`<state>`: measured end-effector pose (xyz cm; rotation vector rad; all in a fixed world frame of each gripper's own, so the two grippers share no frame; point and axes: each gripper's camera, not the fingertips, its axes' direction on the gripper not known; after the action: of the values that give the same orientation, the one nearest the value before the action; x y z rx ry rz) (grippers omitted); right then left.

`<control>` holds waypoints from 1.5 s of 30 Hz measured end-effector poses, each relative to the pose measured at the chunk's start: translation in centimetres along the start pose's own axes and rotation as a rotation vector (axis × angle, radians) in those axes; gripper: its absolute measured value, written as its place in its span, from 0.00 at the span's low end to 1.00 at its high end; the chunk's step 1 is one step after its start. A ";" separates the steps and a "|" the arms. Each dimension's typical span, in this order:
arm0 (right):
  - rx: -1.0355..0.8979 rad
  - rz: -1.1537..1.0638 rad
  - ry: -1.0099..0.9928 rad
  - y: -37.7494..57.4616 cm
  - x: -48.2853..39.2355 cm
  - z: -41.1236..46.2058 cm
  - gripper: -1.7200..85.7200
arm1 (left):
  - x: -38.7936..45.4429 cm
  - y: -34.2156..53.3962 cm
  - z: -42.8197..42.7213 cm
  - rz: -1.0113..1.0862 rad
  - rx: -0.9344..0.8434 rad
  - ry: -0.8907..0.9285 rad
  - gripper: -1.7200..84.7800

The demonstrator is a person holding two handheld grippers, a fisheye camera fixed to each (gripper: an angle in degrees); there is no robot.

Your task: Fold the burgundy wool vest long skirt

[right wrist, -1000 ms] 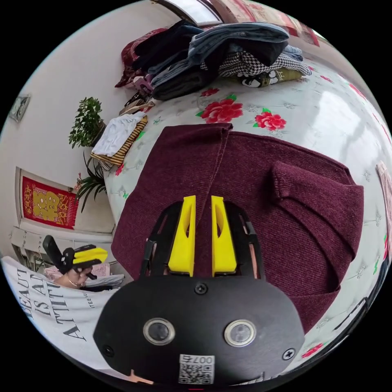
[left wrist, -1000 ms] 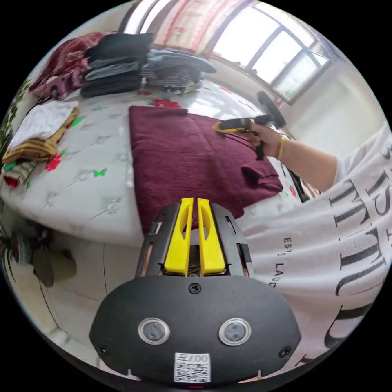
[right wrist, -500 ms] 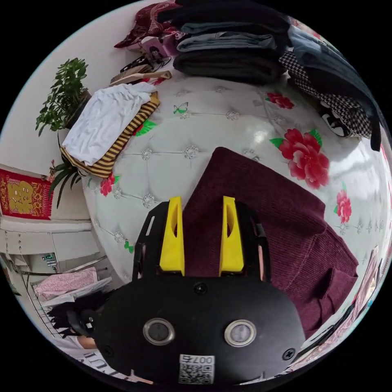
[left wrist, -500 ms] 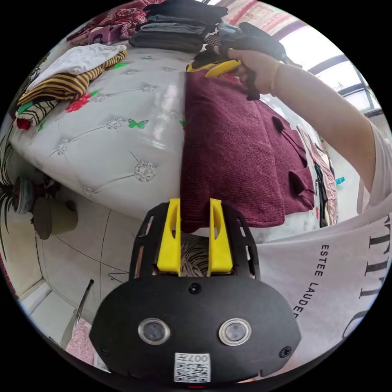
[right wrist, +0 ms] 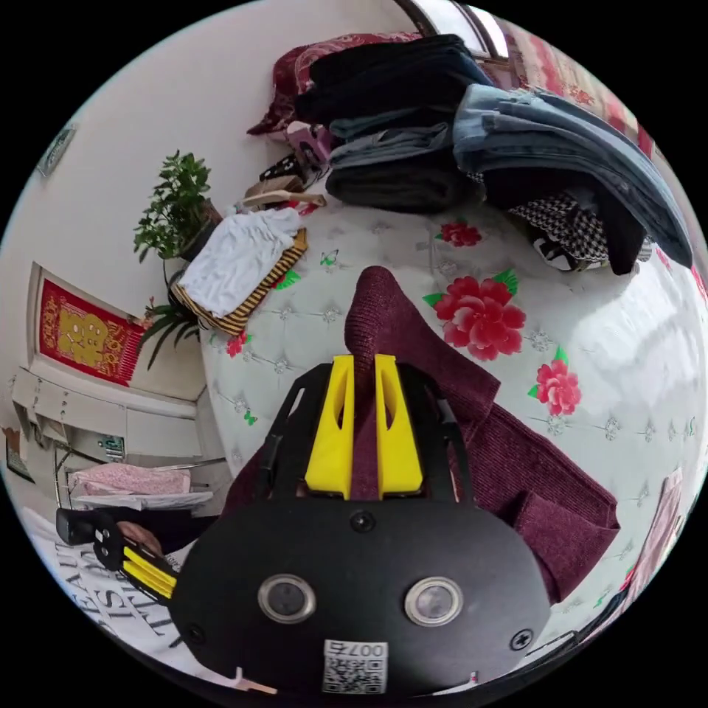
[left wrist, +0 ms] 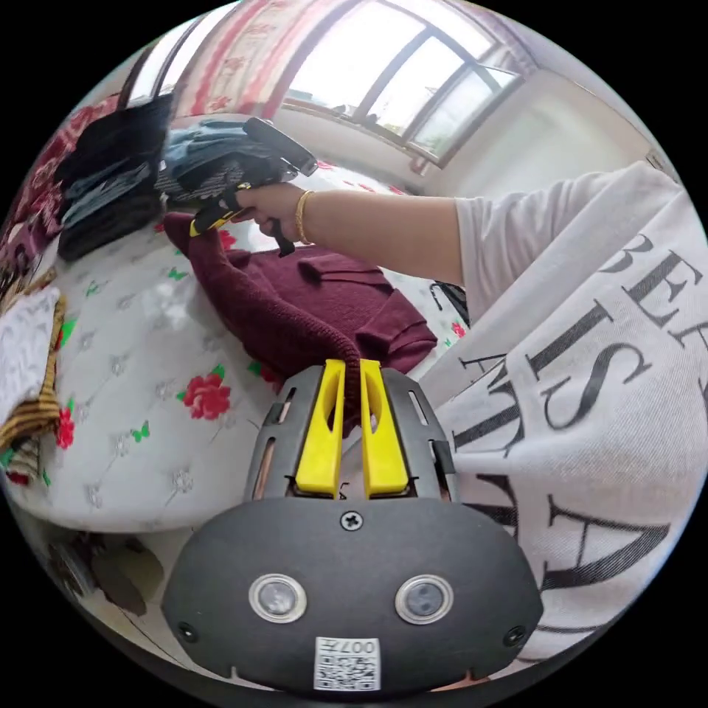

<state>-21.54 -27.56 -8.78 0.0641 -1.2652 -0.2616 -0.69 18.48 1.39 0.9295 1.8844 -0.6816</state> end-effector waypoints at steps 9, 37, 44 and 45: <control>0.166 0.396 0.083 13.2 18.2 -19.9 0.09 | 9.7 -10.7 16.4 0.428 -0.140 0.164 0.08; -0.015 0.539 -0.347 39.8 10.2 -30.2 0.07 | -12.8 -0.9 25.2 -0.213 -0.396 0.195 0.08; 0.105 0.625 -0.603 45.2 4.2 -35.6 0.05 | -14.3 2.3 16.5 -0.202 -0.246 0.422 0.07; 0.101 0.668 -0.674 45.8 3.5 -35.9 0.05 | -14.7 2.9 15.5 -0.232 -0.237 0.465 0.07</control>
<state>20.77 12.57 -7.64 -0.3862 -1.8844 0.3946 13.72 3.53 7.40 0.7655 2.4524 -0.3791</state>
